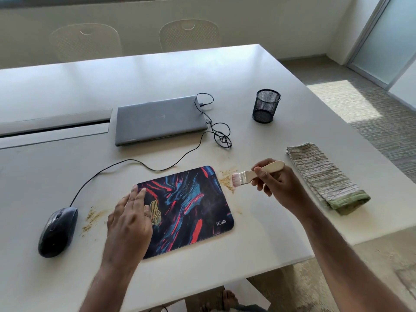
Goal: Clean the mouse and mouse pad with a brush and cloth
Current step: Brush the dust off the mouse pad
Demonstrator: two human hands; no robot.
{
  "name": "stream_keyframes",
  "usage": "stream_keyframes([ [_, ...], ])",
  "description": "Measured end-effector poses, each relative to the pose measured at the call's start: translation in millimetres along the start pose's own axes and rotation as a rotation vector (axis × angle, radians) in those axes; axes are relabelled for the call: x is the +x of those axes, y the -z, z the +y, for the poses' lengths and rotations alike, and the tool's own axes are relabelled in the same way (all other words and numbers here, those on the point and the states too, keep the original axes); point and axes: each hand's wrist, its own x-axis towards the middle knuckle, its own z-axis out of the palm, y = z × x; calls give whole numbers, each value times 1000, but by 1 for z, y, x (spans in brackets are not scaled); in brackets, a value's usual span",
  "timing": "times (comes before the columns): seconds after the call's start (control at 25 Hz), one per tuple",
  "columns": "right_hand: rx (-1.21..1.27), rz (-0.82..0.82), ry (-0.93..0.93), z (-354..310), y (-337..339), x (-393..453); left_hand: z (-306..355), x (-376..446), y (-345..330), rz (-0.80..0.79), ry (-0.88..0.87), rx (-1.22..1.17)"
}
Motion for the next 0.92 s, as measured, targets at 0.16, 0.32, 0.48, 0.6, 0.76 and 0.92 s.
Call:
stream_keyframes([
  [0.16,19,-1,24,0,12,11,34,17,-9,18,-87,-9],
  [0.32,18,27,29,5,31,25,74,39,-23,-6,-184,-6],
  [0.48,63,36,19,8,50,39,105,57,-36,-36,-260,30],
  [0.6,79,52,29,6,67,56,125,70,-45,-57,-280,38],
  [0.76,38,114,86,2,95,91,149,83,-58,-95,-293,59],
  [0.92,5,200,161,-8,124,132,167,91,-64,-107,-295,70],
])
